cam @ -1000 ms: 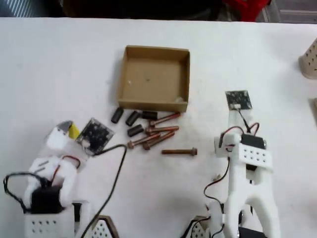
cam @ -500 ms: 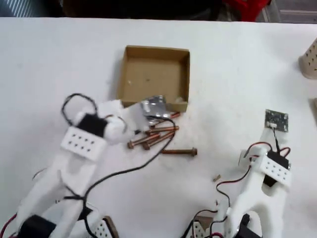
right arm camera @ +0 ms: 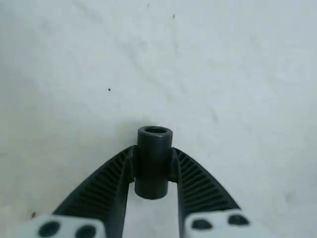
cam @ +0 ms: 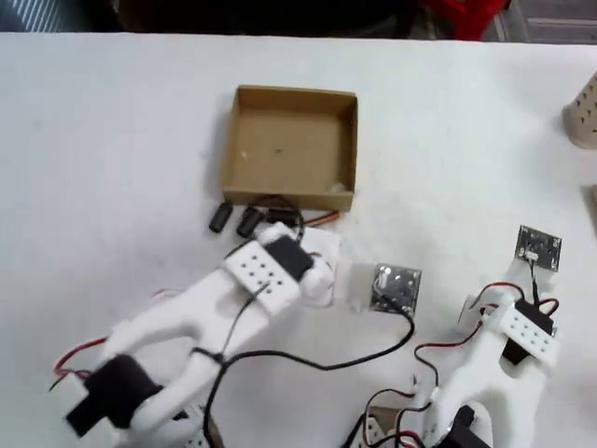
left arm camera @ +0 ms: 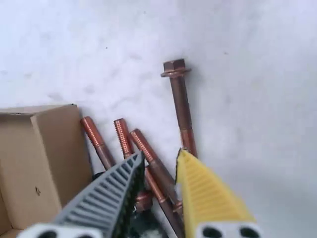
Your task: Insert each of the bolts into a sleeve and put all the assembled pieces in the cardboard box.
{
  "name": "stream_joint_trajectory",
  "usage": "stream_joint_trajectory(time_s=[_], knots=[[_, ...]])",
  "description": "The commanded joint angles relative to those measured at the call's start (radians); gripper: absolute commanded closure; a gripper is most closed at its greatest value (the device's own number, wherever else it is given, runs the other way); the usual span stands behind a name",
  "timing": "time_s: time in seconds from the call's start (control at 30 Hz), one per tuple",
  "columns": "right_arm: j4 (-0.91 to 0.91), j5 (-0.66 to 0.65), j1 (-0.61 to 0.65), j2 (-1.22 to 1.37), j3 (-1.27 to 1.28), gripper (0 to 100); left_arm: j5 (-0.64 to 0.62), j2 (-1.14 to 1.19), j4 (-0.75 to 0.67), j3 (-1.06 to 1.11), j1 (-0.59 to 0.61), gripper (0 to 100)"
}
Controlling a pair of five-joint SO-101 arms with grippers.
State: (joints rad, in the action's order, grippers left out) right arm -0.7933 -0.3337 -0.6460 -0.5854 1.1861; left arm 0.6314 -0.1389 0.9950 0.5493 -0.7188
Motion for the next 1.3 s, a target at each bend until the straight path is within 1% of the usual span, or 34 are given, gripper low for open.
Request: stream_joint_trajectory(time_s=[0.0,0.13,0.2,0.4,0.57,0.67,0.73,0.87,0.97,1.13,1.27], knots=[[0.03,-0.012,-0.002,-0.03,0.002,98.1,0.014,0.154,0.0,-0.196,-0.022,86],[0.035,-0.012,0.019,-0.03,0.005,98.1,0.005,0.285,0.035,-0.321,-0.024,86],[0.035,-0.012,0.024,-0.03,0.006,98.1,-0.025,0.332,0.037,-0.348,-0.024,86],[0.035,-0.012,0.025,-0.03,0.006,98.1,-0.1,0.395,0.032,-0.359,-0.076,86],[0.035,-0.012,0.03,-0.03,0.008,98.1,-0.18,0.397,-0.011,-0.358,-0.102,86],[0.035,-0.012,0.03,-0.03,0.008,98.1,-0.184,0.398,-0.014,-0.359,-0.099,86],[0.035,-0.012,0.03,-0.03,0.008,98.1,-0.184,0.401,-0.052,-0.35,-0.09,86],[0.035,-0.014,0.03,-0.03,0.009,98.1,-0.196,0.472,-0.072,-0.393,-0.044,86],[0.035,-0.014,0.028,-0.03,0.009,98.1,-0.252,0.541,0.009,-0.499,-0.044,86],[0.035,-0.014,0.028,-0.03,0.009,98.1,-0.265,0.665,0.14,-0.672,-0.044,86],[0.035,-0.014,0.028,-0.027,0.009,98.1,-0.416,0.763,0.189,-0.793,-0.041,86]])
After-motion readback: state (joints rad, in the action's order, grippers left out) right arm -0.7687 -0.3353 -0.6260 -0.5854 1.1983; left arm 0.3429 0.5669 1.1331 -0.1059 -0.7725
